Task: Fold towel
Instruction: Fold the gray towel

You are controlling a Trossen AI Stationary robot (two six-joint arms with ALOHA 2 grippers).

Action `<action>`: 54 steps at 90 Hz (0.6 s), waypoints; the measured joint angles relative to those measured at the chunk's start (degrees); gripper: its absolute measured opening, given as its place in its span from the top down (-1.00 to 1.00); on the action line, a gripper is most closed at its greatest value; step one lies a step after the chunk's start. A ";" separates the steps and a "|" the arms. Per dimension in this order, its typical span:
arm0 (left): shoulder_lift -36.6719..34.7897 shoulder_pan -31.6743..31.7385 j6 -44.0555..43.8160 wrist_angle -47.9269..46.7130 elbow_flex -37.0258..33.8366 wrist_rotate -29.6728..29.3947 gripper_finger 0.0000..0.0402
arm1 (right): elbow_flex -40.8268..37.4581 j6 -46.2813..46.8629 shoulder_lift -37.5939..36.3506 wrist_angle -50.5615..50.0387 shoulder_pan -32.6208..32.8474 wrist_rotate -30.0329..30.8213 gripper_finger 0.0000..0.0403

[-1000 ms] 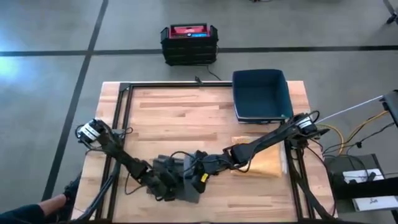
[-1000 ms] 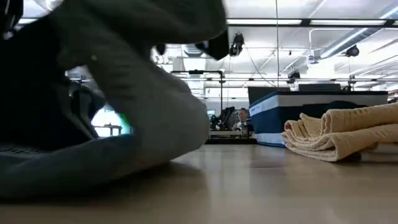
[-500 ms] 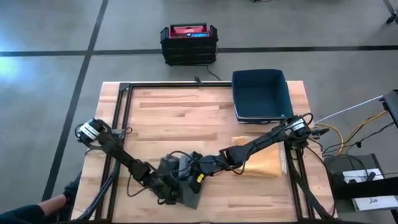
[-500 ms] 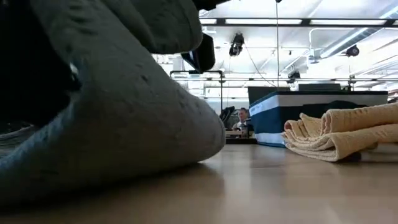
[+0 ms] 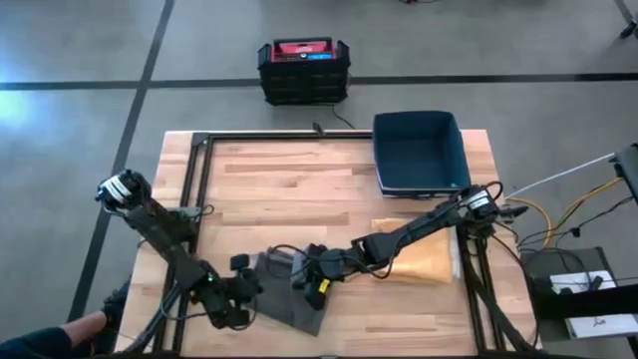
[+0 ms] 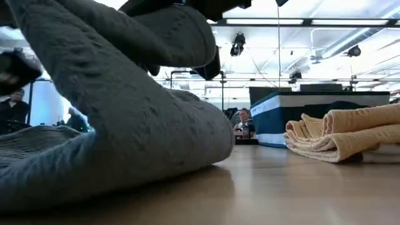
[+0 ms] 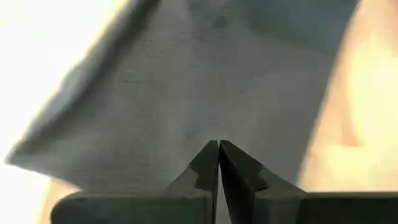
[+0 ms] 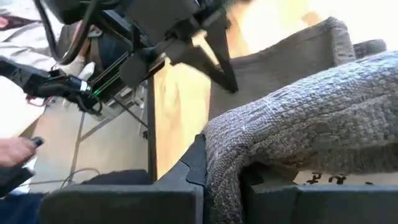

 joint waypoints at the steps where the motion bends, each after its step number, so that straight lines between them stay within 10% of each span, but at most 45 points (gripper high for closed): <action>1: 0.22 0.02 -0.16 1.33 -0.49 -0.06 1.00 | 0.00 -0.01 0.00 -0.06 -0.04 -0.26 0.97; 22: 9.99 2.98 2.53 20.97 -2.52 -1.42 1.00 | 0.00 -0.73 -0.18 -5.77 -0.72 -5.78 0.97; 54: 16.93 7.68 11.45 15.40 8.40 0.34 1.00 | 0.00 1.58 -0.61 -2.65 -0.86 -6.03 0.97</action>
